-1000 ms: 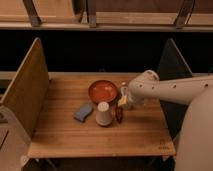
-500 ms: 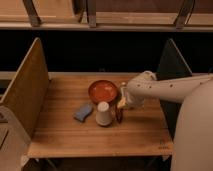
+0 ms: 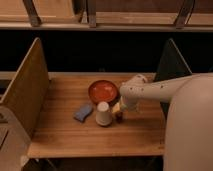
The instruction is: Place the pepper on the white sponge
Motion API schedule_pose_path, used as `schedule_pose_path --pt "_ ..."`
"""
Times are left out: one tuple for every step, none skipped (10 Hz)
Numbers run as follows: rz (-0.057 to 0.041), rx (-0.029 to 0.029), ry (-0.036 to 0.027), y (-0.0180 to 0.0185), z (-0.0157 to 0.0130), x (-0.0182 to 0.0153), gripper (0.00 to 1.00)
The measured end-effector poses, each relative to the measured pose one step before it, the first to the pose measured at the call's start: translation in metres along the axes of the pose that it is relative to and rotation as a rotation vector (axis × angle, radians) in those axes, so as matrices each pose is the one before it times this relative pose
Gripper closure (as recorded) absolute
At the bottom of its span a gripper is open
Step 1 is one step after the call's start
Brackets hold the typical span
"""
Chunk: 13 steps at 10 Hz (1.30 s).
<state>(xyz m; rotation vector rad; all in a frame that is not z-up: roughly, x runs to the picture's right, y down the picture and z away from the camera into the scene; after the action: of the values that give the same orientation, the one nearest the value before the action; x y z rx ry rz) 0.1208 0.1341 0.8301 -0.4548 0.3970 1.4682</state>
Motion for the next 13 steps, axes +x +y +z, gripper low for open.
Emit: schedule_pose_path --pt "0.01426 0.03633 -0.01742 -0.01005 -0.0038 -0.00261 0.2" --pt "0.01445 0.02482 -0.01182 -0.00902 -0.00293 -0.00161 0.2" --pt "0.02103 0.03709 -0.01391 -0.01269 -0.00249 -0.0016 0.2" --pt "0.0106 0.02445 -0.00381 -0.00446 0.00139 -0.00056 0.2" --pt "0.01005 0.02085 0.00668 -0.00187 0.00626 0.00105 0.2" --pt "0.00626 0.00823 0.01427 0.0032 0.00896 0.00224 0.2" --pt "0.00307 0.00179 0.0218 0.00641 0.01112 0.00342 0.2" --pt "-0.00064 -0.00832 0.0177 0.01055 0.00877 0.00129 0.2" --pt "-0.00485 -0.00776 0.01661 0.01205 0.00857 0.00047 0.2" --pt "-0.00245 -0.00393 0.01199 0.00736 0.00658 -0.00064 0.2" --pt "-0.00421 -0.00226 0.01067 0.00565 0.00578 -0.00127 0.2" --pt "-0.00315 0.00057 0.00598 0.00217 0.00398 -0.00148 0.2" --pt "-0.00241 -0.00173 0.00762 0.00259 0.0045 -0.0008 0.22"
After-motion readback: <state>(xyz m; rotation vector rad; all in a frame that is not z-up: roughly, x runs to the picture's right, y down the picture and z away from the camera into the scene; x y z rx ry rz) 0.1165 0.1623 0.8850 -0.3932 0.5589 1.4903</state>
